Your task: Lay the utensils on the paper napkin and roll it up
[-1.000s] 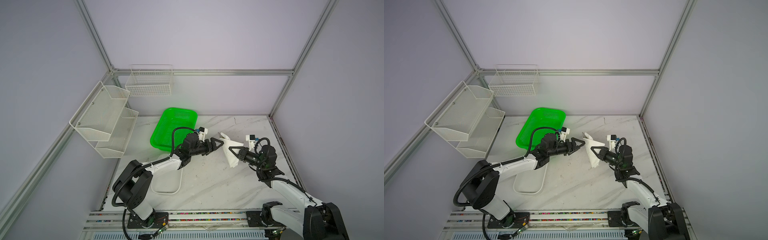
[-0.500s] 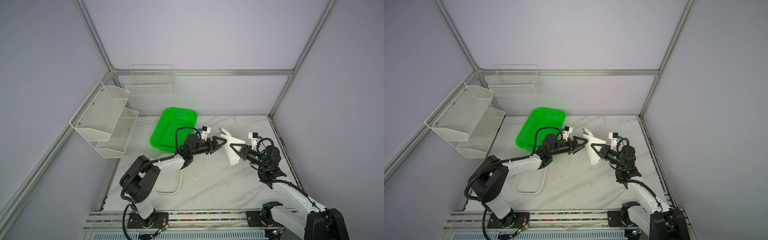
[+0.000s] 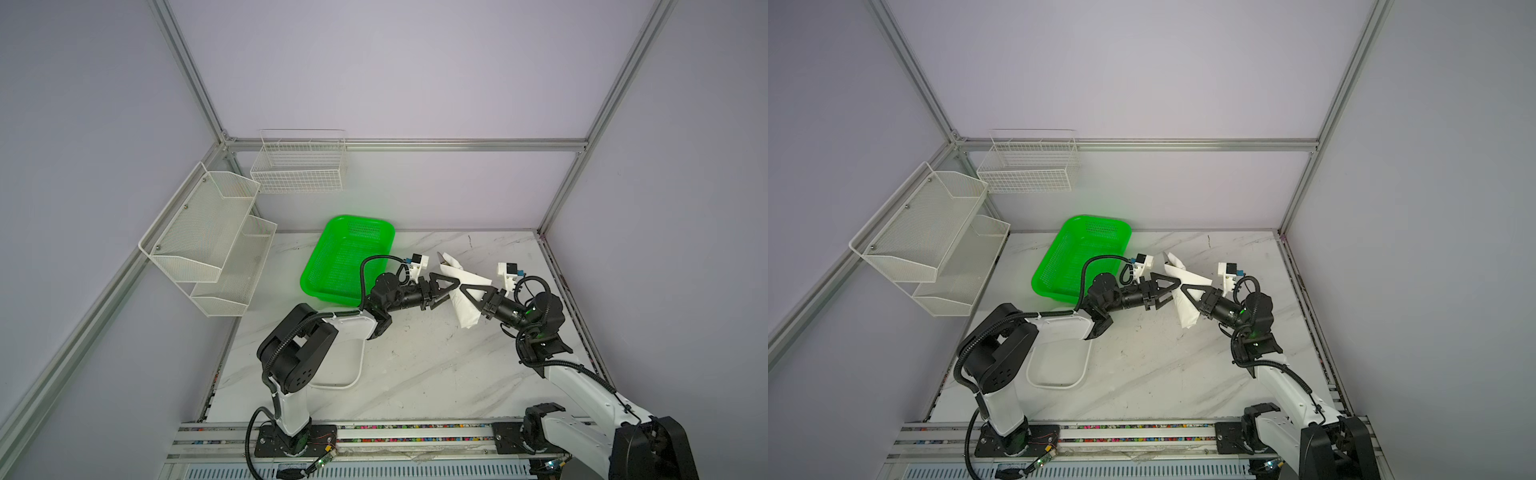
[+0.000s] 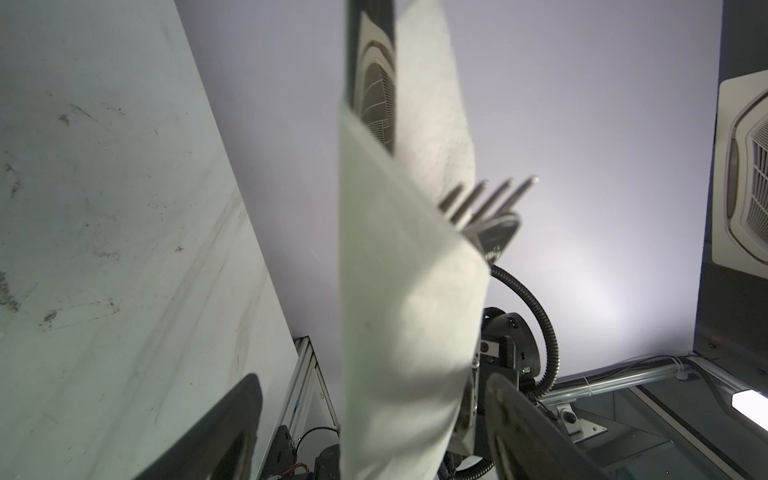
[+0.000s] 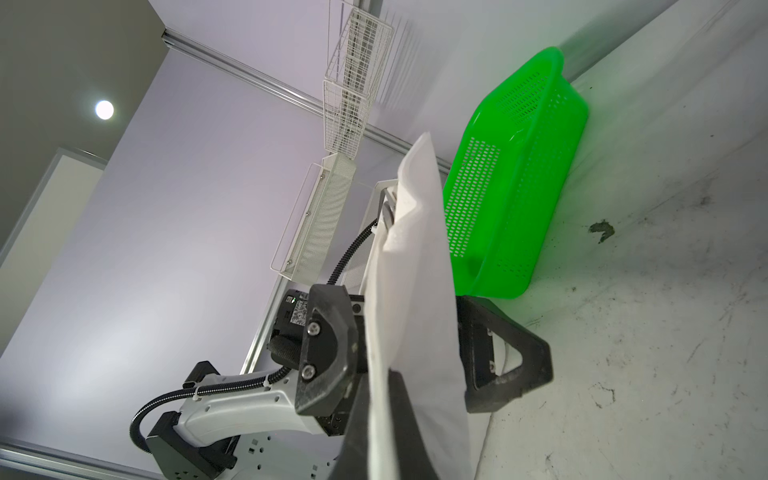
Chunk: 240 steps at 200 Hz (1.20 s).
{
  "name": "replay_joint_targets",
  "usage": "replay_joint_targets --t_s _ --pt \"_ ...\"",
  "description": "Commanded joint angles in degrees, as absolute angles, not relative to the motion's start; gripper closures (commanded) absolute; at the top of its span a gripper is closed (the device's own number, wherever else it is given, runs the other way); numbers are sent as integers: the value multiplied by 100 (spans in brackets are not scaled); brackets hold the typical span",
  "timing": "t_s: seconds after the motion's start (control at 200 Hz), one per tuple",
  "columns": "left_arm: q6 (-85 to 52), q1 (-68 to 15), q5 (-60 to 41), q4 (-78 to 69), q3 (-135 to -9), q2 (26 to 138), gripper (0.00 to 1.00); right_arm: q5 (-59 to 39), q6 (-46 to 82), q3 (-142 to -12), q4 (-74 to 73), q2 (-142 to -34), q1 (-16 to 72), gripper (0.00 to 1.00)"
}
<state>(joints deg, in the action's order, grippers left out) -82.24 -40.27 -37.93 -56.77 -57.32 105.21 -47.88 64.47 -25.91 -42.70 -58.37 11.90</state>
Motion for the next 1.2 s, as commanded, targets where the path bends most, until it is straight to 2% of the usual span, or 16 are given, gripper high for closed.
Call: replay_joint_targets --t_s 0.0,0.27,0.43,0.625,1.02,1.195 --pt "-8376 -4072 -4040 -6424 -6367 10507 17 -4937 6799 -2839 -4954 -5692 1217 97" --pt "-8556 -4122 -4185 -6873 -6558 10615 24 -4968 7079 -2887 -5194 -5614 1222 97" --pt "-8553 -4137 -4142 -6919 -6521 10576 36 -4923 7138 -2893 -5210 -5557 1217 97" --pt "-8541 -4132 -4042 -7004 -6408 10525 56 -4909 7145 -2927 -5184 -5540 1219 97" --pt "-8521 -4139 -3920 -7010 -6351 10435 75 -4934 6884 -2988 -4813 -5474 1214 96" --pt "-8388 -4140 -3851 -6898 -6246 10318 81 -4914 6804 -2961 -4704 -5418 1217 95"
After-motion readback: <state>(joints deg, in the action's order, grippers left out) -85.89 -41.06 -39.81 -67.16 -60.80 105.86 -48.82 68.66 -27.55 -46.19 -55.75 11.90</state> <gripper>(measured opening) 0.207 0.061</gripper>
